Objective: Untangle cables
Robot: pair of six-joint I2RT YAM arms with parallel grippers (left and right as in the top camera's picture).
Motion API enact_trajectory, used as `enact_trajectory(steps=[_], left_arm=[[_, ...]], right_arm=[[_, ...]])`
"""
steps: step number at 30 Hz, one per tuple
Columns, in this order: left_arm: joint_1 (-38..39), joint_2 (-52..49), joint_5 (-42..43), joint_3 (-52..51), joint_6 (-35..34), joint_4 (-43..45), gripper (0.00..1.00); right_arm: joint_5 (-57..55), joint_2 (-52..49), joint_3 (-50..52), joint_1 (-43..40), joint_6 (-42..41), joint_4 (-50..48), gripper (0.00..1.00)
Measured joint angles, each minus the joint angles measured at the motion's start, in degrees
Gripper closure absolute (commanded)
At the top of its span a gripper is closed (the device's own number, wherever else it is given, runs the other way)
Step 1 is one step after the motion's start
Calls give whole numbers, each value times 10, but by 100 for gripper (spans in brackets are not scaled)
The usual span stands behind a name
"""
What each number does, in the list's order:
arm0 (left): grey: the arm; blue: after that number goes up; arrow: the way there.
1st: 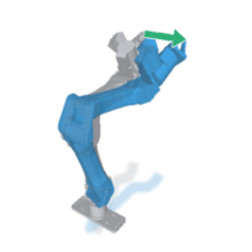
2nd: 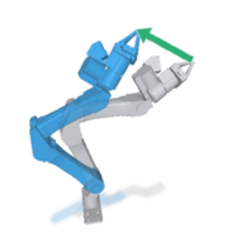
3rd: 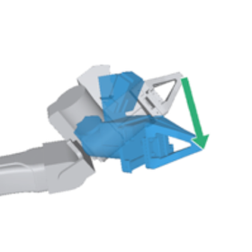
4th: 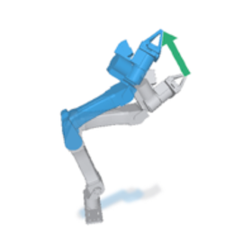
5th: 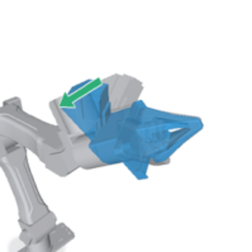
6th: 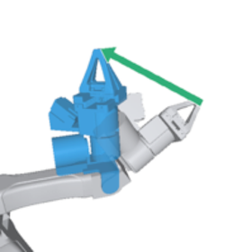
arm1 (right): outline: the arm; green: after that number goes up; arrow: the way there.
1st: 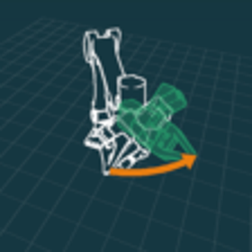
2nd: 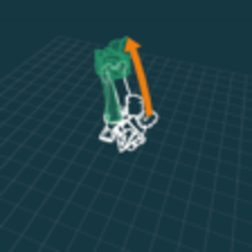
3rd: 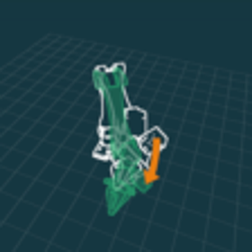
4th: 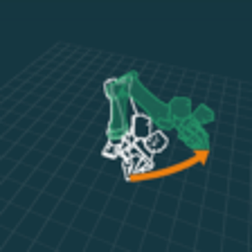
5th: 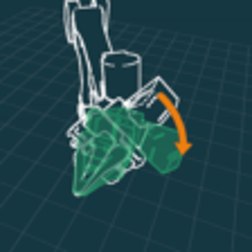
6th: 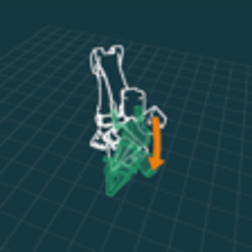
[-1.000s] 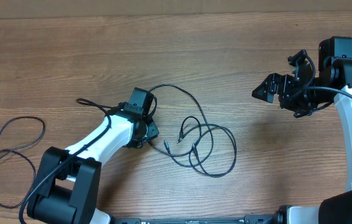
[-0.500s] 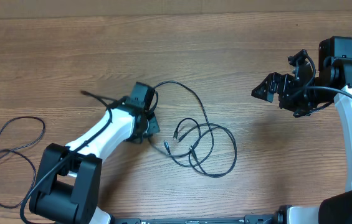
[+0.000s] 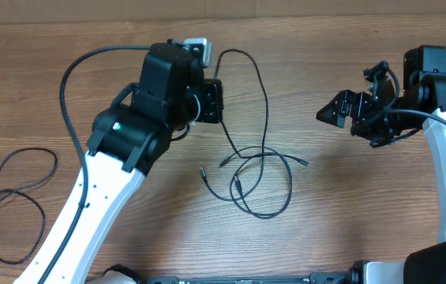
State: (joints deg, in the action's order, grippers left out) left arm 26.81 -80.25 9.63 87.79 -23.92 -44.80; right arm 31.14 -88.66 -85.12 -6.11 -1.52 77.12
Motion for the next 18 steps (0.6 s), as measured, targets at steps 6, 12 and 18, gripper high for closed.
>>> enact_trajectory(steps=[6, 12, 18], left_arm=[[10, 2, 5, 78, 6, -6, 96], [10, 2, 5, 201, 19, 24, 96], [10, 4, 5, 282, 24, 68, 96]], right_arm=[[0, 0, 0, 33, 0, -6, 2], [2, 0, 0, 65, -9, -16, 2], [1, 0, 0, 88, -26, -23, 2]])
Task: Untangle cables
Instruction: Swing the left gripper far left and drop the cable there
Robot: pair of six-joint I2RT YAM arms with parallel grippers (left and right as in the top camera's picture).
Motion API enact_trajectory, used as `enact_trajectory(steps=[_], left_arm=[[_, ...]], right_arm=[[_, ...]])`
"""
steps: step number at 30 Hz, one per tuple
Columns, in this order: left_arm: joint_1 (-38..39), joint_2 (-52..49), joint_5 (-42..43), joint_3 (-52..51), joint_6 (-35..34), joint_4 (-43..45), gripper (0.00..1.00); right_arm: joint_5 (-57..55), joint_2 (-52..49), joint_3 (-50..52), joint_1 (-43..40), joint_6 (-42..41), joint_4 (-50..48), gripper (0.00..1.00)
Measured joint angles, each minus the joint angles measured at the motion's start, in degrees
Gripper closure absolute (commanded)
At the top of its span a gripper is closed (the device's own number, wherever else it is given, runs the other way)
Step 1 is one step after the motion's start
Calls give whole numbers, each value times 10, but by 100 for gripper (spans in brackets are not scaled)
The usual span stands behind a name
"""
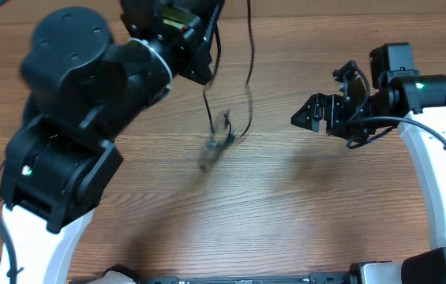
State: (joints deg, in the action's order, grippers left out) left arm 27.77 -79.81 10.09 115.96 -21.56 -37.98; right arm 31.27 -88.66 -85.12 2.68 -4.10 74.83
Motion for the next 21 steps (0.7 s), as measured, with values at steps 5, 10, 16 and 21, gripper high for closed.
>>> enact_trajectory(steps=[5, 10, 16, 21], left_arm=[[0, 2, 3, 18, 3, 52, 96], [0, 2, 11, 19, -6, 137, 96], [0, 2, -3, 43, -8, 158, 96], [0, 2, -83, 103, 23, 121, 96]], right_arm=[[0, 0, 0, 28, -11, -15, 2], [24, 0, 0, 43, -33, -56, 4], [40, 0, 0, 45, -64, -86, 4], [44, 0, 0, 45, -75, -88, 3]])
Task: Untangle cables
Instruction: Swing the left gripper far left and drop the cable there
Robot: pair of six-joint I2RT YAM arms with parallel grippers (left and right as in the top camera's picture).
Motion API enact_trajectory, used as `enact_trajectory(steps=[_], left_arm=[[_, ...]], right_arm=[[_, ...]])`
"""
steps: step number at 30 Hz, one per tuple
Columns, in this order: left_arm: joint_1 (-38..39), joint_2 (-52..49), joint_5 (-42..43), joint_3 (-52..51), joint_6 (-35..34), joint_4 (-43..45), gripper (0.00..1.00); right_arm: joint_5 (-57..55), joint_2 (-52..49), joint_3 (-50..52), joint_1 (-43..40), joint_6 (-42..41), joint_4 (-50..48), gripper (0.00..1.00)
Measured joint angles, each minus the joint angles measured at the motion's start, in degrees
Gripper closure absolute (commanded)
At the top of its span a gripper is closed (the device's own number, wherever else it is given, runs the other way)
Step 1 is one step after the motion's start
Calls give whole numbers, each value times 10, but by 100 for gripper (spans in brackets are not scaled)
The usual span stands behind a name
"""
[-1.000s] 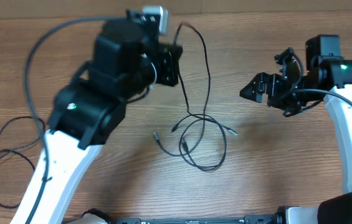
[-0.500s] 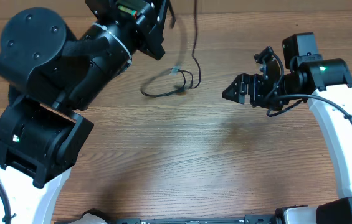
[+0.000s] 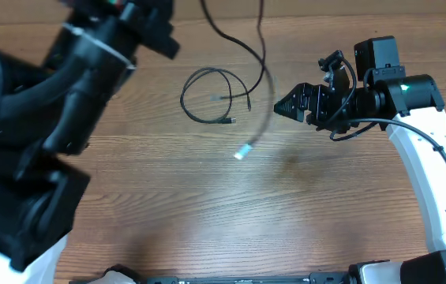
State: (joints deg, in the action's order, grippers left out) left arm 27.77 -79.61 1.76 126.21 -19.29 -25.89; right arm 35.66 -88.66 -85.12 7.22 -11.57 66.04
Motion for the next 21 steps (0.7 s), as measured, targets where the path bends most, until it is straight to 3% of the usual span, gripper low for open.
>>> enact_trajectory(steps=[6, 10, 21], left_arm=[[-5, 8, -143, 40, 75, -76, 96], [-48, 3, -197, 41, 110, -116, 96], [-287, -82, -200, 41, 110, -170, 96]], right_arm=[[1, 0, 0, 0, -4, 0, 3], [1, 0, 0, 0, -4, 2, 3], [-17, 0, 0, 0, -4, 20, 3]])
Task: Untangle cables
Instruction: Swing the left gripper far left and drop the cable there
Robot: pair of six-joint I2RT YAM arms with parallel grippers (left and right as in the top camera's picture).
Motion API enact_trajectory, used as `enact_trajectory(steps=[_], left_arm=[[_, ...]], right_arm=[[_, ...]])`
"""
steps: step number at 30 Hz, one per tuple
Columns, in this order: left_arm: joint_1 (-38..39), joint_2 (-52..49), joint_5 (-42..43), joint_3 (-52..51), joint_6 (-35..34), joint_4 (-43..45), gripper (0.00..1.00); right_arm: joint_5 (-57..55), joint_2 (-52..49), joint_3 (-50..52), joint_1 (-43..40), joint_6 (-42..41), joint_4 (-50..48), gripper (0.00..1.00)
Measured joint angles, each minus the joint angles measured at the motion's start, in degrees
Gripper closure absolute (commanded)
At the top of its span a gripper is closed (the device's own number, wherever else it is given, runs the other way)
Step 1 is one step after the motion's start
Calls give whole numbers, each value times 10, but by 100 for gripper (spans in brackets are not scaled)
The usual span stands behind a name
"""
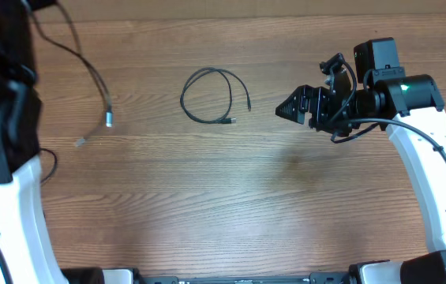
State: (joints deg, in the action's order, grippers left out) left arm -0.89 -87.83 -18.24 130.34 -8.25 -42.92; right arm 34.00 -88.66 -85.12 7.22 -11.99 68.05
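Observation:
A thin black cable (85, 63) hangs in the air at the upper left, its metal plug (108, 120) dangling above the table. It rises to my left gripper (27, 9), which is lost in the dark bulk of the raised arm near the frame's corner. A second black cable (184, 100) lies alone in a loose coil on the wood, apart from the first. My right gripper (280, 110) points left, a short way to the right of the coil. It holds nothing, and its fingers are seen edge-on.
The raised left arm (1, 102) fills the left edge close to the camera. A bit of another dark cable (47, 167) shows beside it. The right arm's white link (436, 181) runs down the right side. The table is bare brown wood (223, 205).
The hanging cable has moved from top centre to the upper left, and its plug now dangles at the left. The left arm has shifted left. The coil and the right gripper have not moved.
Two cables lay tangled at the table's centre with my left gripper at their upper end. Then the bundle hung lifted under that gripper. Then one cable lay coiled on the table while the other hung free, and now it hangs far to the left.

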Motion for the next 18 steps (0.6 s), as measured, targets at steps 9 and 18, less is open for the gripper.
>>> enact_trajectory(steps=[9, 18], left_arm=[[-221, -33, 16, -34, -102, -13, 96], [-304, -80, 49, -171, -176, 4, 30]], right_arm=[[-6, 0, 0, 0, 0, 5, 3], [-13, 0, 0, 0, 0, 26, 3]])
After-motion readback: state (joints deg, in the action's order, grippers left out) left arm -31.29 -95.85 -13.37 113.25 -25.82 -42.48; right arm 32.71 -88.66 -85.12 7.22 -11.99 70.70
